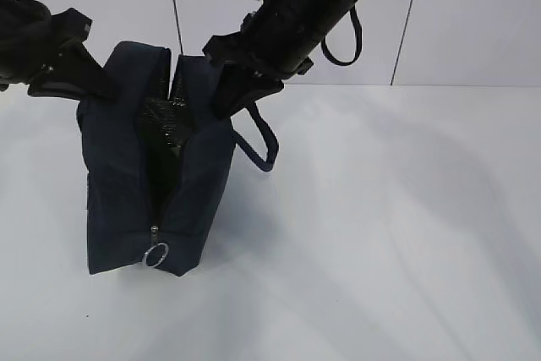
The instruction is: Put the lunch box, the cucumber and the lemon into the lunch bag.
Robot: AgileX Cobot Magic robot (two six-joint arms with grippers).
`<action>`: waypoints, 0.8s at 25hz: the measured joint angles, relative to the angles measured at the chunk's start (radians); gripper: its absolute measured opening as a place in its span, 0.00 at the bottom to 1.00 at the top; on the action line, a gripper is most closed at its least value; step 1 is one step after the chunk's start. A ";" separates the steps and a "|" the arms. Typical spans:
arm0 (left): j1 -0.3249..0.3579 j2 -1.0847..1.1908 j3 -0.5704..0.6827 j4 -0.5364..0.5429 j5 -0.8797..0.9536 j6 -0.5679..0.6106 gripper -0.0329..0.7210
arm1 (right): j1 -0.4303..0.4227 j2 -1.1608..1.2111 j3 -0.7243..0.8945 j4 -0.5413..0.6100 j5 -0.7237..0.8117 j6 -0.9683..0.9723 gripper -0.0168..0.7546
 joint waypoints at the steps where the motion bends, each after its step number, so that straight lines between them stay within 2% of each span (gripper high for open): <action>1: -0.007 0.000 0.000 -0.014 0.003 0.021 0.05 | 0.000 -0.010 0.000 -0.014 0.003 0.000 0.05; 8: -0.107 0.000 0.000 -0.041 -0.010 0.064 0.05 | 0.000 -0.078 0.002 -0.081 0.042 0.009 0.05; 12: -0.166 0.000 0.000 -0.056 -0.021 0.064 0.05 | 0.000 -0.115 0.004 -0.173 0.057 0.052 0.05; 15: -0.193 0.000 0.000 -0.062 -0.048 0.066 0.05 | 0.000 -0.143 0.008 -0.226 0.063 0.076 0.05; 20: -0.215 -0.017 0.015 -0.089 -0.145 0.068 0.05 | 0.000 -0.199 0.063 -0.237 0.059 0.082 0.05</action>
